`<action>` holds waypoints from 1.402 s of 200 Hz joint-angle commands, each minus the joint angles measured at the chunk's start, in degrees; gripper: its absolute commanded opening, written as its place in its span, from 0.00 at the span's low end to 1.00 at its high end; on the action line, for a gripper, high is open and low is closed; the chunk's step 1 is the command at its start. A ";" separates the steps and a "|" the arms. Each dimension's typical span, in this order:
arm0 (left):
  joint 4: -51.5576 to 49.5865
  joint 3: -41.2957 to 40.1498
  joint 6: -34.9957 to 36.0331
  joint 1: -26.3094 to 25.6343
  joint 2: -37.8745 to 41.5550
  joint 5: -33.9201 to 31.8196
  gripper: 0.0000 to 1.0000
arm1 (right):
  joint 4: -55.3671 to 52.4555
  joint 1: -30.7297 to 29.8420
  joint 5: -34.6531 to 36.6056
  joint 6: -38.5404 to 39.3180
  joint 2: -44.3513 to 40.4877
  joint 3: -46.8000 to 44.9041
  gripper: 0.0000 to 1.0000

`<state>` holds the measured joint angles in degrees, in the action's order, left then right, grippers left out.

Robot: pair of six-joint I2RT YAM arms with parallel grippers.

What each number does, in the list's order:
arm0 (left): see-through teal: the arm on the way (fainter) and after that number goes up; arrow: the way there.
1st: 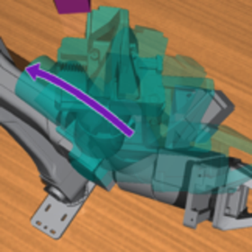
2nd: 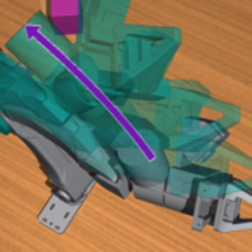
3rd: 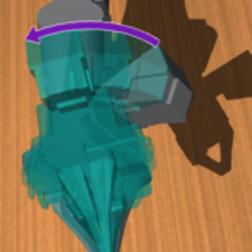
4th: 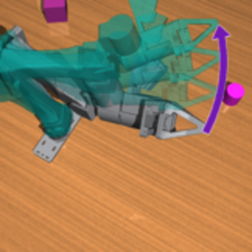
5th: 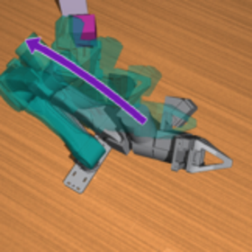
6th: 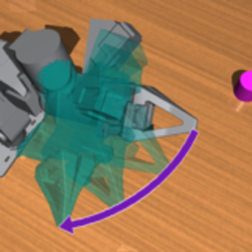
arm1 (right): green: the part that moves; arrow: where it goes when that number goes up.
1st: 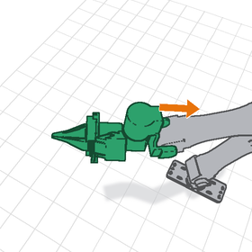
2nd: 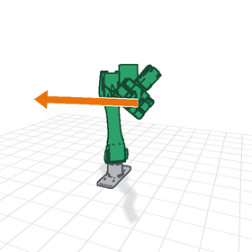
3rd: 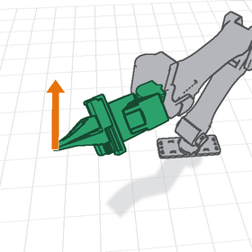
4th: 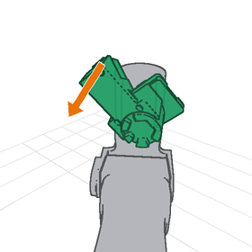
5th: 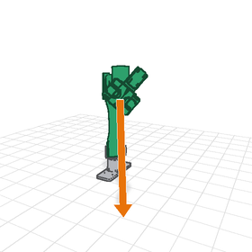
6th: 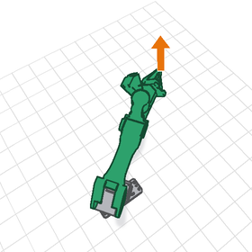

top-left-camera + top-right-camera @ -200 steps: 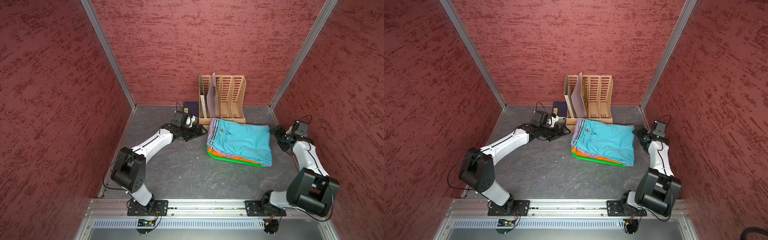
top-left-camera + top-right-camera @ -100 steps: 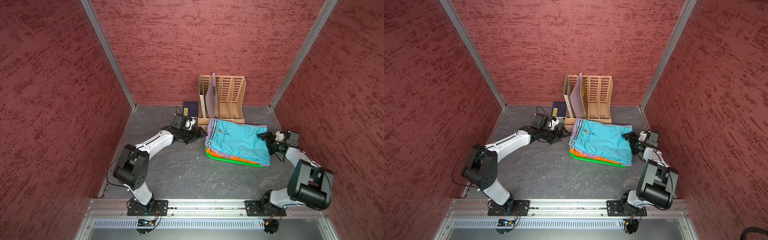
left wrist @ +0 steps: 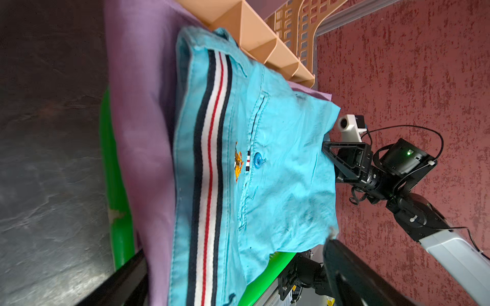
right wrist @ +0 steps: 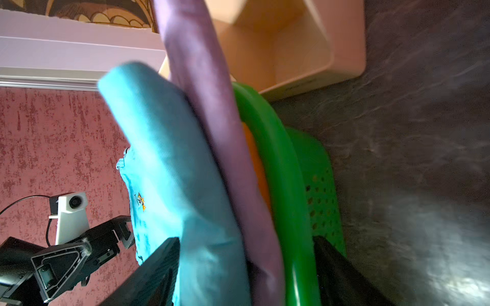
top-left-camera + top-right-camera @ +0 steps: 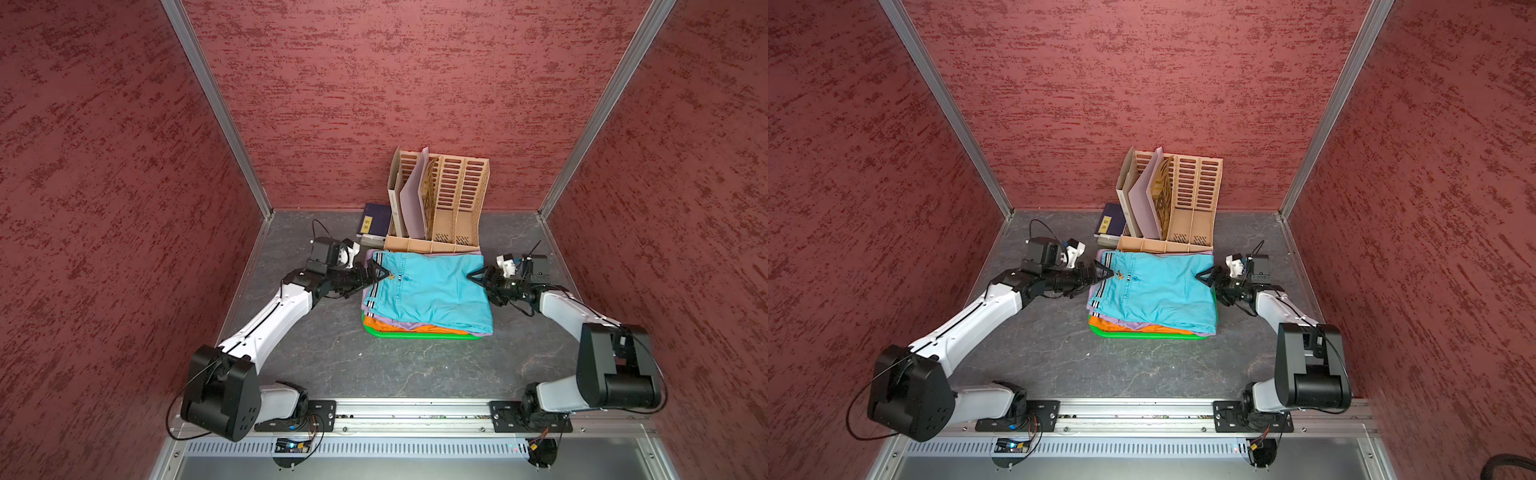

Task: Put the folded long pants in the basket
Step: Move the basket to the center of the board, then adjust the long pant in the basket.

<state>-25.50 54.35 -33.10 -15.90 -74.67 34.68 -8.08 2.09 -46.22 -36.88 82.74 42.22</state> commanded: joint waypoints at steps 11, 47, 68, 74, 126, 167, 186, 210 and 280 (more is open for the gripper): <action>-7.87 0.65 3.94 2.73 -0.77 0.01 1.00 | 1.00 -1.17 -0.54 -0.86 -0.93 1.20 0.83; -16.20 5.96 8.10 6.18 2.01 -6.99 0.91 | -26.33 -1.12 23.84 10.66 -5.09 12.57 0.81; -18.40 11.03 9.39 6.11 2.49 -3.91 0.75 | -32.45 -1.05 34.00 13.41 -9.46 18.54 0.83; -17.63 11.73 9.08 5.74 2.64 -2.30 0.68 | -31.61 -1.11 32.63 13.14 -11.03 19.20 0.82; -8.22 12.24 5.92 -5.80 -2.70 6.54 0.22 | -3.52 -6.71 5.92 -7.45 -10.17 13.54 0.51; -3.36 6.35 3.66 -7.54 -8.62 5.49 0.07 | 4.59 -15.46 9.72 -9.90 2.39 12.47 0.15; -2.64 3.05 3.38 -6.58 -8.96 4.87 0.03 | 6.83 -14.22 11.67 -8.13 5.85 11.76 0.07; -2.08 -1.45 2.30 -4.72 -7.89 3.77 0.01 | 8.85 -9.55 12.05 -7.23 9.38 11.92 0.01; -7.05 -2.02 3.17 0.26 -1.19 2.96 0.10 | 21.04 2.13 4.88 -12.56 10.40 8.97 0.00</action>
<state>-29.12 50.09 -30.55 -16.56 -77.80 39.64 6.79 4.38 -37.36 -47.31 94.48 52.62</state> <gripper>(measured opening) 0.074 0.055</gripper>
